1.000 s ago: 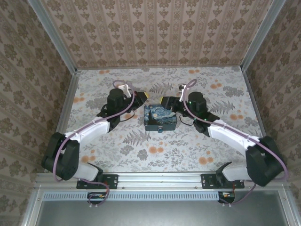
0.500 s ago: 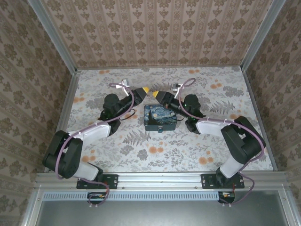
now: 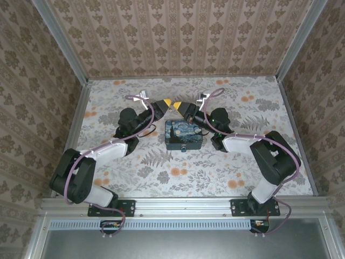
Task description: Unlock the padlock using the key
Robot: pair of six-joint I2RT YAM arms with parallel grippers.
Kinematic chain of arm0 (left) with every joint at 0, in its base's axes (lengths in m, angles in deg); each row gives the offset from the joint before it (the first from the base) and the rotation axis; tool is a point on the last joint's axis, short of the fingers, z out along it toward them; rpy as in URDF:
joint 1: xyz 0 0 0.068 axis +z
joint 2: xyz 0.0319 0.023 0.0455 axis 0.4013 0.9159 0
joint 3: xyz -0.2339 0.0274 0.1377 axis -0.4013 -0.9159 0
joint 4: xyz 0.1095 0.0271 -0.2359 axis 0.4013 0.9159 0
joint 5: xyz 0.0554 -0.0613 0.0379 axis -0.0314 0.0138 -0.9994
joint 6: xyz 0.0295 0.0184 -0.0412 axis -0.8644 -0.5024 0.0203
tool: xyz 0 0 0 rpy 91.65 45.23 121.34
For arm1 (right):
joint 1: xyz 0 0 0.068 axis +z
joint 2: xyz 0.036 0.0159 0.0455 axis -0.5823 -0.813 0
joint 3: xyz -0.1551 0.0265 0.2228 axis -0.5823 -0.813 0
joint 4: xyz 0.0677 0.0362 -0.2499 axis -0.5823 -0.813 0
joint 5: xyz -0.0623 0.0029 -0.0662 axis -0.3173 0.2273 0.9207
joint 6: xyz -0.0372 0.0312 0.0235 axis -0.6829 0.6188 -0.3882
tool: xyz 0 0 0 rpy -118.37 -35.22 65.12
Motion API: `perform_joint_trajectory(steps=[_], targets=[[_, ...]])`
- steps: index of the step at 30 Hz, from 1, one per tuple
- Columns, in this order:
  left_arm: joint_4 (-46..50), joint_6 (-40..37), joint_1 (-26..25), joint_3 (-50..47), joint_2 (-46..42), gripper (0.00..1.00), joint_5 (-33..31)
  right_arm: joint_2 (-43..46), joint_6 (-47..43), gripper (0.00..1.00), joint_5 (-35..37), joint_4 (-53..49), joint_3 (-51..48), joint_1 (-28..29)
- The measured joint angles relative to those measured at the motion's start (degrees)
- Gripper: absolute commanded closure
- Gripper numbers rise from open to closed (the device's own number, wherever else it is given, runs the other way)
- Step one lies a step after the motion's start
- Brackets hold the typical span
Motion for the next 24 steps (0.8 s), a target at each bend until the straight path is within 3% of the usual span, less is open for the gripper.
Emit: perform_joint_trajectory(steps=[24], targets=[[0.0,0.5,-0.31,0.0,0.81,1.0,-0.87,-2.21,0.59,0.8,-2.12,1.51,0.92,1.38]])
